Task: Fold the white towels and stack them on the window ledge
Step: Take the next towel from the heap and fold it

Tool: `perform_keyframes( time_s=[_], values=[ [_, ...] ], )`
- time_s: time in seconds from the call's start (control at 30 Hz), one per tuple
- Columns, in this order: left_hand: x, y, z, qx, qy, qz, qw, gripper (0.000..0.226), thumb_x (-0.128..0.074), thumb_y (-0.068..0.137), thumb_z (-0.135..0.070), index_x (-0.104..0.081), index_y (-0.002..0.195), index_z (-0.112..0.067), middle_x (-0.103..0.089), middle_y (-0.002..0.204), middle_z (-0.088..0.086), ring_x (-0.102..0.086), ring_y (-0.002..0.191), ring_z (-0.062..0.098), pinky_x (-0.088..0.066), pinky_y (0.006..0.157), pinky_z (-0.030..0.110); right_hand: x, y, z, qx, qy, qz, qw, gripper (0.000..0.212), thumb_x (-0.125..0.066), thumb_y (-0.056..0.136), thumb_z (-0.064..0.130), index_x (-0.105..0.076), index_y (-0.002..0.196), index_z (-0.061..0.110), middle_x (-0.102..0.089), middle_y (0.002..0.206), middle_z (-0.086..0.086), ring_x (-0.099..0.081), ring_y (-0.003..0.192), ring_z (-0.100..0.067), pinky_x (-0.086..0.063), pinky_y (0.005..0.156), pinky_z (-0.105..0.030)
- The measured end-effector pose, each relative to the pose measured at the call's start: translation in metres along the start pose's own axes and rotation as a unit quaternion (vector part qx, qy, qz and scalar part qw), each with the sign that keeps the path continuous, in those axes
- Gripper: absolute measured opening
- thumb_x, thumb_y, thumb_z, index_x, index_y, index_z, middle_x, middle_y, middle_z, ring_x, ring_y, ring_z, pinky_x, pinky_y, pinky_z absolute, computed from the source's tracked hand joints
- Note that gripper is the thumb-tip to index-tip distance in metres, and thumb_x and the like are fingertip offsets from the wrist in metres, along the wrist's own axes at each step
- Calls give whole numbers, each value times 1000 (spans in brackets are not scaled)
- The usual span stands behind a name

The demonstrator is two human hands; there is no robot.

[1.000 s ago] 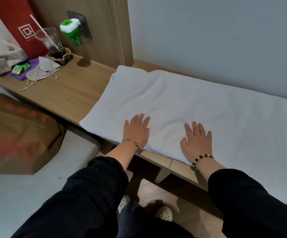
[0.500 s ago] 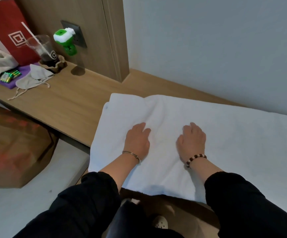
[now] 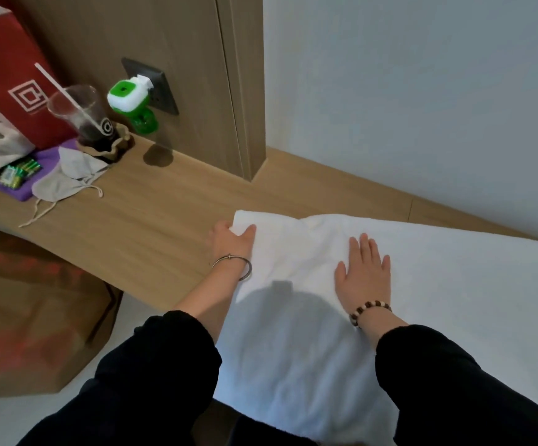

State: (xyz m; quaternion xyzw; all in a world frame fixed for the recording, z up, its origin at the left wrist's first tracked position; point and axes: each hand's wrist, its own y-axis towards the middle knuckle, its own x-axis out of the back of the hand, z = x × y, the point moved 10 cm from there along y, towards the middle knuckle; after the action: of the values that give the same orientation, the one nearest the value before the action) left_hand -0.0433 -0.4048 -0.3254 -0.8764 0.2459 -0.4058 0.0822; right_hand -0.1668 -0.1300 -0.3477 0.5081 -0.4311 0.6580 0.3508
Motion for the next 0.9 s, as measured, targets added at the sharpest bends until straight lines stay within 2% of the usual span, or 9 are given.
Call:
perform_keyframes(
  time_s=[0.1,0.23,0.4,0.47,0.53,0.63,0.7,0.8,0.9],
  values=[
    [-4,15,3,13,19,64,998,39,-64,83,-43,-58,100,-9,-64,112,14,-57,90,28,-41,75,29,0,2,0,-11,1,1,1000,66,-16,91,41,-11,152,16,-1,160,-3,0,147,-18,-3,118,-43],
    [-17,20,10,17,77,194,978,64,-61,86,-50,-56,125,0,-56,131,11,-55,117,27,-38,85,26,2,2,0,-14,-5,-3,1000,62,-21,95,38,-13,152,16,-2,160,-3,-1,147,-19,-4,118,-42],
    [-33,11,-4,35,-87,286,953,42,-70,84,-32,-62,114,-4,-65,115,8,-64,93,22,-49,83,29,3,3,1,-19,-4,-4,1000,69,-14,87,41,-13,152,16,-3,160,-3,-1,147,-18,-4,118,-42],
    [-32,15,-14,35,-149,265,952,34,-68,87,-27,-58,114,-8,-66,106,7,-66,87,18,-52,76,19,3,3,0,-19,-8,-6,1000,70,-13,87,41,-13,152,16,-3,160,-3,-1,147,-19,-3,118,-42],
    [-20,29,-17,49,-211,212,953,16,-63,91,-18,-56,100,-7,-62,84,6,-66,61,10,-52,55,14,3,3,0,-15,-11,-4,1000,67,-13,89,41,-12,152,16,-1,160,-3,-1,147,-18,-3,118,-42],
    [-8,49,-7,54,-186,157,968,37,-65,89,-18,-60,116,5,-66,109,15,-66,93,25,-52,87,32,2,3,1,-9,-1,-3,1000,71,-8,86,43,-11,152,18,-1,160,-2,0,147,-17,-3,118,-41],
    [-4,49,-4,48,-140,131,980,38,-64,90,-19,-59,120,3,-61,112,9,-60,105,28,-43,88,28,1,3,1,-8,-3,-1,1000,66,-13,91,41,-10,152,18,0,160,-1,1,147,-17,-2,118,-41],
    [3,47,-8,16,-54,106,993,16,-66,87,-24,-62,83,-9,-55,81,5,-52,79,24,-37,71,26,2,4,1,-10,-4,0,1000,61,-25,96,36,-9,152,18,2,160,-2,2,147,-17,-2,118,-41],
    [17,53,-6,-12,24,94,995,44,-66,86,-32,-42,54,-12,-42,59,5,-42,63,26,-35,64,28,2,3,2,-9,-13,-1,1000,62,-26,96,36,-8,152,18,2,160,-3,1,147,-18,-3,118,-42]
  ],
)
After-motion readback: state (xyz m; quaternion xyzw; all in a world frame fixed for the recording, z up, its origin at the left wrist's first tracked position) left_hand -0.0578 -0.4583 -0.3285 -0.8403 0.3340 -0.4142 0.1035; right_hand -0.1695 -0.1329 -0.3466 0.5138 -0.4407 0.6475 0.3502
